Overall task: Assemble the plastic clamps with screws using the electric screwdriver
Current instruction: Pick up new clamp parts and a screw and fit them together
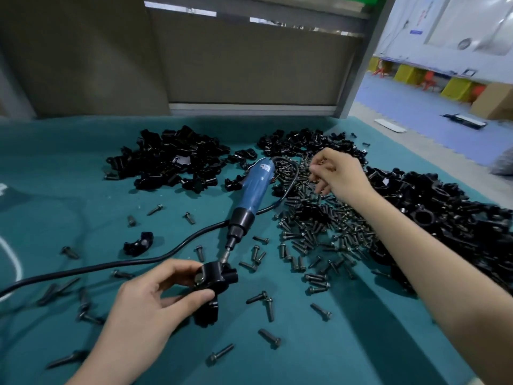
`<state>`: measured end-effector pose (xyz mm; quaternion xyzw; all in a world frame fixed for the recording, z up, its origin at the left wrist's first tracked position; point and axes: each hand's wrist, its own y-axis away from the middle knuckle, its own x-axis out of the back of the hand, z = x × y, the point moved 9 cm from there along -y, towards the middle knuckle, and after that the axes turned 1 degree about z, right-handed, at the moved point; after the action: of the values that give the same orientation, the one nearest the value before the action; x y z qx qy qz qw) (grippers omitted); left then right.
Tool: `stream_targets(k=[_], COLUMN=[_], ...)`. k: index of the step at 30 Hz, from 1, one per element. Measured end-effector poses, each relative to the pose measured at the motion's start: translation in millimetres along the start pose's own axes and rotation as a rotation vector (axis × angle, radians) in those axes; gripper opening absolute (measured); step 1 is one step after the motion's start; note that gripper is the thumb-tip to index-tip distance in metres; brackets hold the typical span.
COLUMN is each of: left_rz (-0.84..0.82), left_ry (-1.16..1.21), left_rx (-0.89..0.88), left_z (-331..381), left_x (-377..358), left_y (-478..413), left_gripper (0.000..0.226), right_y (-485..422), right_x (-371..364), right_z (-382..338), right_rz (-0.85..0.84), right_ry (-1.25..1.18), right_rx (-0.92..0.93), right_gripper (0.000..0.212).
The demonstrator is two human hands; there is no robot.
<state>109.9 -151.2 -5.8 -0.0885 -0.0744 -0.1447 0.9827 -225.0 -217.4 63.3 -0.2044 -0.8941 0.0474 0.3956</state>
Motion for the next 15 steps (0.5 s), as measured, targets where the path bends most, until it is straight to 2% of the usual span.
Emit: stream_targets(k=[3,8,11,15], left_rz=[0.011,0.002,-0.001,-0.004], left_ry=[-0.029,0.000,-0.016,-0.009], left_rx=[0.014,0.010,-0.021,-0.036], left_z=[-1,0,1,-1], left_x=[1,0,1,3], left_y=[0,0,0,0], left_gripper=[0.032,0.029,0.029,0.028], right_y=[33,106,125,128], right_x=[-17,-64,-81,-88], right_z=[-58,-120,-135,-139], right_rz=[-0.169,-0.460,-0.548,-0.592], right_ry=[-0.041,0.043,0.115,0.143], right_rx=[0.114,0.276,0.358,0.347], right_gripper=[0.012,0.010,0.010,0.008])
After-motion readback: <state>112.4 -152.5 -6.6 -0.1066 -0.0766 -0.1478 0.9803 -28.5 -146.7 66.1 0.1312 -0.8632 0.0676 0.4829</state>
